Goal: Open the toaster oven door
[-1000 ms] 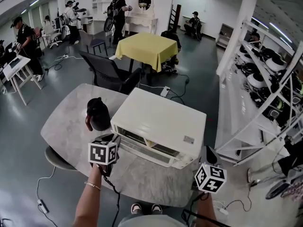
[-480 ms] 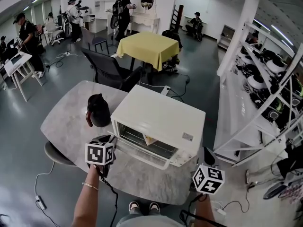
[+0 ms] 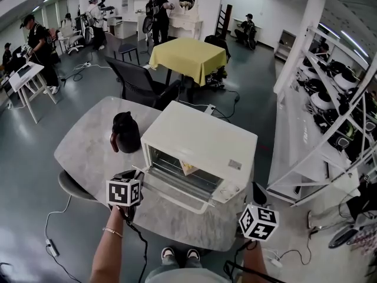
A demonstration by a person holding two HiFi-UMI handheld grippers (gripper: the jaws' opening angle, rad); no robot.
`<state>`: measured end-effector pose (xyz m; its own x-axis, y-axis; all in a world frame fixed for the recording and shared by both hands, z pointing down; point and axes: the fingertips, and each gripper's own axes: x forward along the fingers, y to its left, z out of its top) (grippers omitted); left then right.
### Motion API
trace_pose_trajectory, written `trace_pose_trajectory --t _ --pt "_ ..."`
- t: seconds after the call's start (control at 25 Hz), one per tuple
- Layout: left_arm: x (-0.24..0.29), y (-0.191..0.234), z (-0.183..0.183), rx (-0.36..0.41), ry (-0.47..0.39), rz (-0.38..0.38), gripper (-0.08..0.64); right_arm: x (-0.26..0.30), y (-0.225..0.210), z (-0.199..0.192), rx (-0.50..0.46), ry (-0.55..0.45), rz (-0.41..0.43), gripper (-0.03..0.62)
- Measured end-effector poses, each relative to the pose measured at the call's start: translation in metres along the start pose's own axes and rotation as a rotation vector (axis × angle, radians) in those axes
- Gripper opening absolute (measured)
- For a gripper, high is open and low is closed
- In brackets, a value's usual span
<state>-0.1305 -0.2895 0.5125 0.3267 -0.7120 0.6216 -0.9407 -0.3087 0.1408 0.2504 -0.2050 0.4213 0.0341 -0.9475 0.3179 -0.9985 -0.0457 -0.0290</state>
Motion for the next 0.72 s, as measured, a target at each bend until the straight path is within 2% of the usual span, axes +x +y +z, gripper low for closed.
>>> trace_pose_trajectory --t 0.72 --pt "-0.004 0.007 -0.026 -0.007 0.006 0.014 0.087 -0.006 0.01 -0.009 -0.015 0.016 0.02 0.005"
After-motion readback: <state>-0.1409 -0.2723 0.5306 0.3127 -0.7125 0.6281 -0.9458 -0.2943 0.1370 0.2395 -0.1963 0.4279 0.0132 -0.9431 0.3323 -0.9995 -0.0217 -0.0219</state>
